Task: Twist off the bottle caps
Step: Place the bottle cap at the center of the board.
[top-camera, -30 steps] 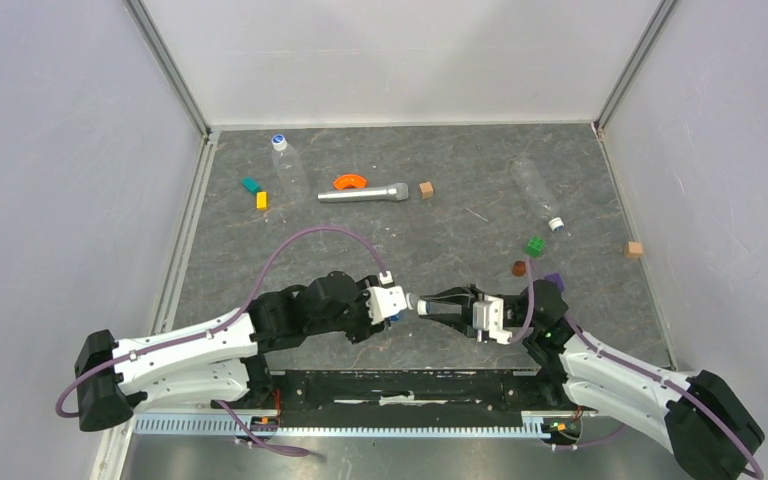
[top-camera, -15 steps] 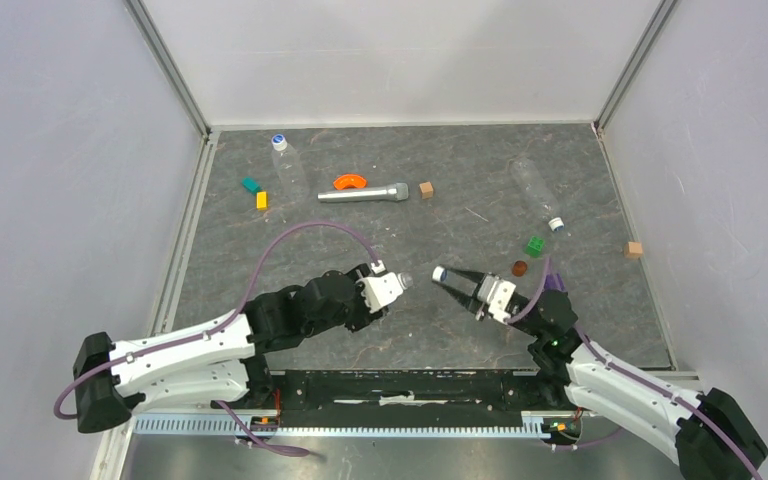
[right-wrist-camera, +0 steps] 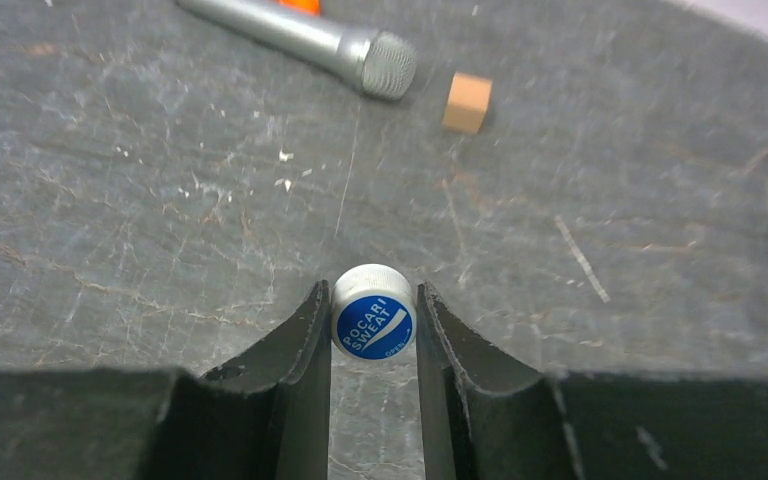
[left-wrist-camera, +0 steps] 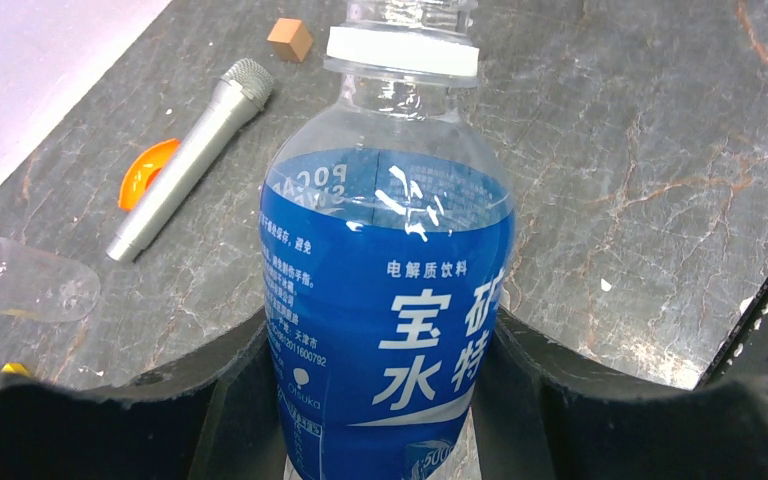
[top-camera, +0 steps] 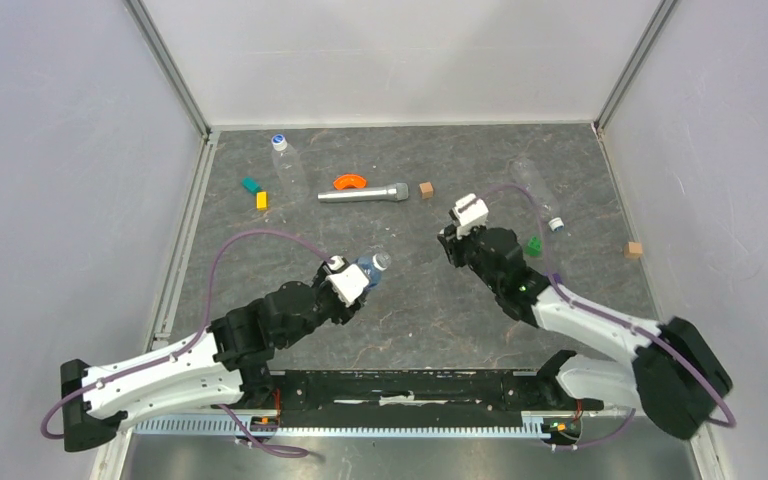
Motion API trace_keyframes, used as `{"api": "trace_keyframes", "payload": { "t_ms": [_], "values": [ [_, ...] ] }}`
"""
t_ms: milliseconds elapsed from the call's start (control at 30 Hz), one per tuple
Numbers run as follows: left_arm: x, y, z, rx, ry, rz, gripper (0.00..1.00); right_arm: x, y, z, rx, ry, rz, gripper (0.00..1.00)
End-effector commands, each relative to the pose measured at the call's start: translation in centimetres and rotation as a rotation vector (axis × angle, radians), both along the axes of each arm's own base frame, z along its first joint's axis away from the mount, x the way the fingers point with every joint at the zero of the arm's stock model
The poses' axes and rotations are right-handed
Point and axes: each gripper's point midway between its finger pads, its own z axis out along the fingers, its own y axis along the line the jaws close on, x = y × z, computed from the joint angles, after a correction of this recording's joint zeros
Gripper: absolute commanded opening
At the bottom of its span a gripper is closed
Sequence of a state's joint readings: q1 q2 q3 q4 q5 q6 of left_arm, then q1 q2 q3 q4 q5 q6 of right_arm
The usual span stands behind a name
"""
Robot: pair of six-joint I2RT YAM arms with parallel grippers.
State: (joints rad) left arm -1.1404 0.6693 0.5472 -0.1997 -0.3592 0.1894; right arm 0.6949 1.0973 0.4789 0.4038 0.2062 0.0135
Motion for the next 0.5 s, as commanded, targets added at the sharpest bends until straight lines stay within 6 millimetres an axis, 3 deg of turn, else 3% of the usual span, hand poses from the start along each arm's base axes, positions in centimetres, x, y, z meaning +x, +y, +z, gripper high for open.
{"api": "trace_keyframes", "payload": {
  "t_ms": [0, 233, 467],
  "values": [
    [0.3, 0.2, 1.8, -0.114, -0.008, 0.047, 0.05, 1.3, 2.1, -2.3, 0.034, 0.206, 0.008, 0.29],
    [0.1, 0.9, 2.5, -0.114, -0.018, 0.050, 0.05, 4.1, 5.5, -5.2, 0.044, 0.347, 0.063, 0.29],
    [-0.1, 1.8, 2.7, -0.127, -0.013, 0.070, 0.06, 7.4, 6.4, -8.9, 0.035, 0.481, 0.014, 0.31]
  ]
}}
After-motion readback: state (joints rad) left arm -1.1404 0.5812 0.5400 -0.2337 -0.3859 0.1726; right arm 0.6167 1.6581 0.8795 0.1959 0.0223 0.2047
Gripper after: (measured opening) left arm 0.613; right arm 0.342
